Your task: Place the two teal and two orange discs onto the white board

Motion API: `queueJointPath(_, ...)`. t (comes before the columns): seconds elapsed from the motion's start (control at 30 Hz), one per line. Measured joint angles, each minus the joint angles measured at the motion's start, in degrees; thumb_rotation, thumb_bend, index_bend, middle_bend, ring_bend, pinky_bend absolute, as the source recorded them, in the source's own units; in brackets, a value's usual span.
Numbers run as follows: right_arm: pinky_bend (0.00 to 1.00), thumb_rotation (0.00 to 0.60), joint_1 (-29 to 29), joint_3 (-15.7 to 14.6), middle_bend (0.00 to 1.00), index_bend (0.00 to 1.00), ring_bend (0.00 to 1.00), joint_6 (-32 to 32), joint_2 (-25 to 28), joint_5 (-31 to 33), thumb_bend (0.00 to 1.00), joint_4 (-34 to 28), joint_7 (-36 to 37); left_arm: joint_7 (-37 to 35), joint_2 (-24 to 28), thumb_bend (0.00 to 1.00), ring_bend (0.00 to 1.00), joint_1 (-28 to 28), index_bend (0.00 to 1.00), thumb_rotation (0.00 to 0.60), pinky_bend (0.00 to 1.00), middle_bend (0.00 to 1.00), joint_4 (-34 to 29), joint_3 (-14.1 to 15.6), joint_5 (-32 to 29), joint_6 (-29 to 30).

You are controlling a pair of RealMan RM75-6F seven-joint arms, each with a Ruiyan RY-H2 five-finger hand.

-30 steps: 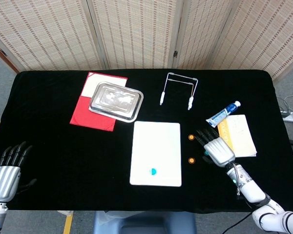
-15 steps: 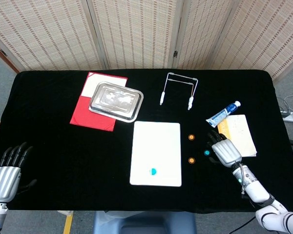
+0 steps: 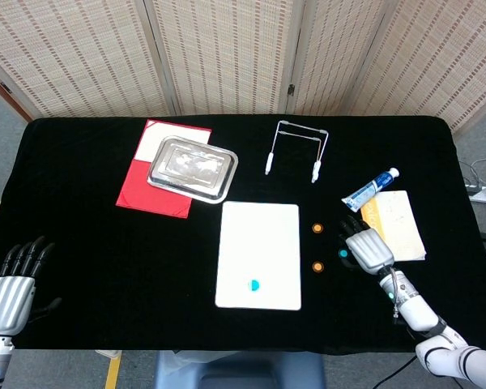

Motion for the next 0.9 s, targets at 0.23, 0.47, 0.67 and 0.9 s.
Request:
queueJointPath(0.23, 0.17, 0.600, 0.0, -0.1, 0.15, 0.44, 0.06, -0.3, -0.6, 0.1, 0.41, 0.7, 0.1, -0.1, -0.1, 0.19, 0.00, -0.1, 0.00, 0.600, 0.00, 0.00, 0.2, 0.0, -0.2, -0.2)
queueJointPath(0.47, 0.17, 0.600, -0.3, -0.2, 0.16, 0.45, 0.07, 0.3, -0.4, -0.1, 0.41, 0.8, 0.0, -0.1, -0.2, 0.19, 0.00, -0.1, 0.00, 0.600, 0.00, 0.00, 0.3, 0.1, -0.3, -0.3)
queueJointPath(0.67, 0.17, 0.600, -0.3, -0.3, 0.15, 0.45, 0.07, 0.1, -0.4, 0.0, 0.41, 0.5, -0.5, -0.1, -0.2, 0.19, 0.00, -0.2, 0.00, 0.600, 0.00, 0.00, 0.3, 0.1, -0.3, -0.4)
queueJointPath(0.9, 0.17, 0.600, -0.1, -0.1, 0.19, 0.52, 0.10, -0.3, -0.9, 0.4, 0.41, 1.2, -1.0, 0.0, -0.4, 0.19, 0.00, -0.3, 0.00, 0.600, 0.00, 0.00, 0.4, 0.1, -0.6, -0.7)
